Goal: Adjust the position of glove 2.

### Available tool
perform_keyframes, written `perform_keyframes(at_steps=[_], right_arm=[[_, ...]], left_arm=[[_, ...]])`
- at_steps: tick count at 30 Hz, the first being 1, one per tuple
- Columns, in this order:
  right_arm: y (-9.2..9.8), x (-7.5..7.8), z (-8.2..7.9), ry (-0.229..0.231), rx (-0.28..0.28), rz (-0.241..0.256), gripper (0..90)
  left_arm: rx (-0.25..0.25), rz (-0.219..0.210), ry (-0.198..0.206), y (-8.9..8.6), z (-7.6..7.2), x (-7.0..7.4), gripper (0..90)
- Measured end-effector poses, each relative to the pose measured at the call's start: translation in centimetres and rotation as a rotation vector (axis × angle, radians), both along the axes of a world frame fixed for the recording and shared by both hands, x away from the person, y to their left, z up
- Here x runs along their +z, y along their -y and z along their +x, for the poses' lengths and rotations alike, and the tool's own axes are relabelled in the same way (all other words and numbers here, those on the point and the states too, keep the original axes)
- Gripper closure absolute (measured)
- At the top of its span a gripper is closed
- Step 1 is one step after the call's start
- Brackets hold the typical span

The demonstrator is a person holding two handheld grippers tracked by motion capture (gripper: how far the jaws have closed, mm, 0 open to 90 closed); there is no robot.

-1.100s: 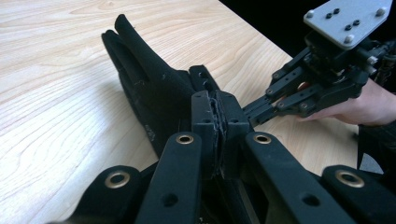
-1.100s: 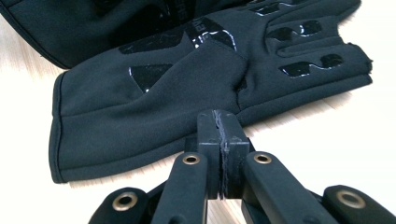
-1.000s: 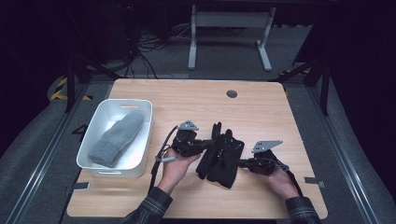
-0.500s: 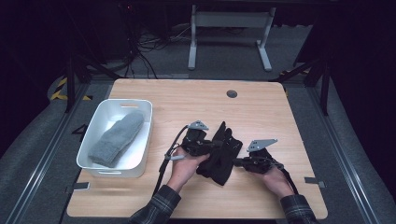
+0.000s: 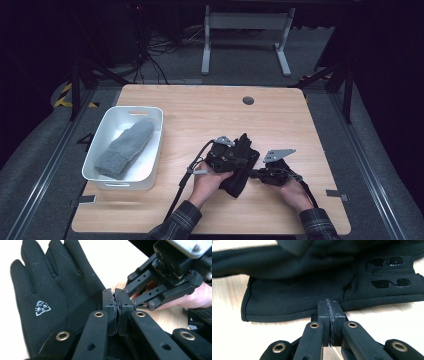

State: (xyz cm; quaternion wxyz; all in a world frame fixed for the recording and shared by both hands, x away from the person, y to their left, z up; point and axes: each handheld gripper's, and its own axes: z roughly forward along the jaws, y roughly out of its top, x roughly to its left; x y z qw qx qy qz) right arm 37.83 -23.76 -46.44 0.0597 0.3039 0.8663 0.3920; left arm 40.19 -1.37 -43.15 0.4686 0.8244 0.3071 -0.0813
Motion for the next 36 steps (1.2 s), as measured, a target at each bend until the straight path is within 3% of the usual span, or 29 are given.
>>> perform_keyframes(at_steps=[6, 9, 12, 14, 16, 25, 30, 36], right_arm=[[0.2, 0.1, 0.0, 0.006, -0.001, -0.005, 90.0], [0.6, 0.3, -0.1, 0.018, -0.014, -0.002, 90.0], [1.5, 0.7, 0.0, 0.043, -0.042, 0.006, 89.6], [2.6, 1.0, 0.0, 0.063, -0.078, 0.001, 82.8], [3.2, 1.1, 0.1, 0.069, -0.094, -0.002, 79.1], [6.6, 1.0, 0.9, 0.15, -0.299, -0.046, 33.9], [7.3, 0.6, 1.3, 0.143, -0.349, -0.068, 28.2], [7.3, 0.2, 1.5, 0.134, -0.352, -0.087, 26.8]], left_arm=[[-0.024, 0.001, -0.01, 0.5, 0.0, -0.7, 84.8], [-0.045, -0.004, 0.007, 0.5, -0.3, -0.5, 80.8], [-0.07, 0.012, 0.025, 0.5, -0.7, -0.3, 83.3], [-0.081, 0.027, 0.03, 0.5, -1.0, -0.2, 89.4], [-0.091, 0.041, 0.036, 0.6, -1.5, -0.3, 89.5], [-0.134, 0.111, 0.016, 1.1, -2.7, -1.8, 89.8], [-0.145, 0.139, 0.019, 1.1, -3.0, -2.2, 89.8], [-0.152, 0.175, 0.039, 0.4, -3.4, -2.1, 89.8]])
